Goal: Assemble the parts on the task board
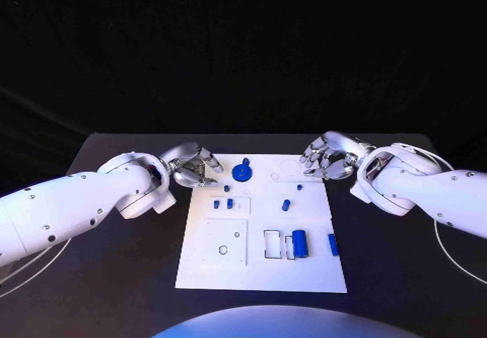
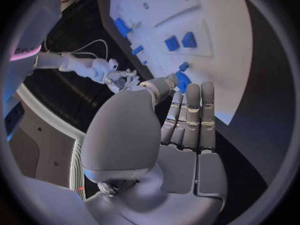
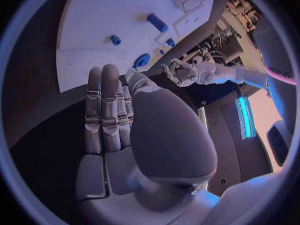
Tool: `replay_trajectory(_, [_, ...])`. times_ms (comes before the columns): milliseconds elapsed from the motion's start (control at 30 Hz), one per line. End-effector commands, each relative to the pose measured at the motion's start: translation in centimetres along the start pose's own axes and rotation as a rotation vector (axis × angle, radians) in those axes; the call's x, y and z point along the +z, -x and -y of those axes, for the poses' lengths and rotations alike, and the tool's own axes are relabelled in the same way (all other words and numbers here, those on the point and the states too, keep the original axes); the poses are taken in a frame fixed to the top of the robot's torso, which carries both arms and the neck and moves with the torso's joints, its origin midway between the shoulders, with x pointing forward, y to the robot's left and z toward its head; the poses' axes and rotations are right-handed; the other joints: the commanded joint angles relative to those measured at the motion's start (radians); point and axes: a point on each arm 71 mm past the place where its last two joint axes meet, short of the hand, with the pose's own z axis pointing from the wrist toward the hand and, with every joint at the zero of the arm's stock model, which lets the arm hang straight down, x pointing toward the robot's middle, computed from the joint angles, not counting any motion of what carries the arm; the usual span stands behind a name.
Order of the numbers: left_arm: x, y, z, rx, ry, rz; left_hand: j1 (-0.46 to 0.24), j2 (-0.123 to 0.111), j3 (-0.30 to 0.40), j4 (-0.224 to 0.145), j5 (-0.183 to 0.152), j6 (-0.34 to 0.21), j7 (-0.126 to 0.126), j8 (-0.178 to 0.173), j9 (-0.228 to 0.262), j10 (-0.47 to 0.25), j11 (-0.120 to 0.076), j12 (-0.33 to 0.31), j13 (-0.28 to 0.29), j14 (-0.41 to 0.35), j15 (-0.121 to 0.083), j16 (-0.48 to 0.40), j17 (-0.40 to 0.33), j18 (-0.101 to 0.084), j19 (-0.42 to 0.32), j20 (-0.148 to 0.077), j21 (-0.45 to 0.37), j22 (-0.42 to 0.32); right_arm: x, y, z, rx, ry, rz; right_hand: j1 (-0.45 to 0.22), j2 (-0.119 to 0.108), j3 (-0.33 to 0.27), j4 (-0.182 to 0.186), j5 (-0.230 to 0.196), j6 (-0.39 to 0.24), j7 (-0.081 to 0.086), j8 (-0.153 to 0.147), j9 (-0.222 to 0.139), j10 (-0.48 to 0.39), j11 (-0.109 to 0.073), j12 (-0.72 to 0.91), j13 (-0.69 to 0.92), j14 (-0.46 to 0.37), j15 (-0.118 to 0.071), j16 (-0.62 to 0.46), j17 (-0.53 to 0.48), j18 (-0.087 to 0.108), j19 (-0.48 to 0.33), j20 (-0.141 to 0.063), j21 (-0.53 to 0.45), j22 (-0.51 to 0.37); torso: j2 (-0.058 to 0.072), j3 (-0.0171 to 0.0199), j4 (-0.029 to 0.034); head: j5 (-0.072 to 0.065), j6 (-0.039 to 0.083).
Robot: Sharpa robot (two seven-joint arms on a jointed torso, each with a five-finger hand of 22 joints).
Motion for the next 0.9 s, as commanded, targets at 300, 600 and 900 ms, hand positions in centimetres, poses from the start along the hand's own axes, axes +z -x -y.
replay_trajectory(300, [-1.4, 2.8, 0.0, -0.714, -0.16, 0.174, -0.027, 0.063, -0.09, 0.095, 0.001, -0.006, 0.026, 0.0, -0.007, -0.026, 0.007, 0.059, 0.002, -0.069, 0.013, -0.066, -0.077, 0.012, -0.036, 0.015, -0.112, -0.068, -0.2, -1.8, -0.6, -0.334, 0.022, -0.082, -0.055, -0.037, 0.036, -0.013, -0.002, 0.004, -0.001, -0.037, 0.018, -0.051, 0.005, -0.044, 0.015, 0.047, 0.01, 0.631, 0.497, -0.012, 0.08, -0.006, 0.284, 0.273, -0.001, -0.0005, -0.0001, -0.01, 0.006])
replay_trajectory(600, [-2.0, 3.7, -0.9, -0.828, -0.154, 0.223, -0.029, 0.06, -0.065, 0.102, 0.001, 0.006, 0.021, 0.008, -0.007, 0.017, -0.002, 0.094, 0.004, -0.059, 0.005, -0.076, -0.096, 0.012, -0.013, 0.008, -0.137, -0.089, 0.3, -3.4, -0.7, -0.348, 0.023, -0.105, -0.051, -0.031, 0.056, -0.017, -0.001, 0.007, 0.012, -0.044, 0.024, -0.039, 0.012, -0.037, 0.016, 0.047, 0.018, 0.721, 0.566, -0.024, 0.097, -0.002, 0.382, 0.373, 0.001, -0.0013, 0.0025, -0.013, 0.007])
replay_trajectory(900, [-2.1, 3.7, -0.8, -0.842, -0.154, 0.221, -0.029, 0.056, -0.06, 0.101, 0.001, 0.008, 0.019, 0.01, -0.006, 0.027, -0.004, 0.1, 0.003, -0.058, 0.003, -0.08, -0.1, 0.012, -0.009, 0.006, -0.141, -0.092, 0.6, -4.3, -1.0, -0.346, 0.03, -0.126, -0.045, -0.025, 0.123, -0.018, 0.001, 0.03, 0.002, -0.039, 0.035, -0.006, 0.003, -0.032, 0.012, 0.05, 0.012, 0.78, 0.608, -0.036, 0.119, -0.004, 0.482, 0.473, 0.001, -0.0008, 0.0017, -0.01, 0.004])
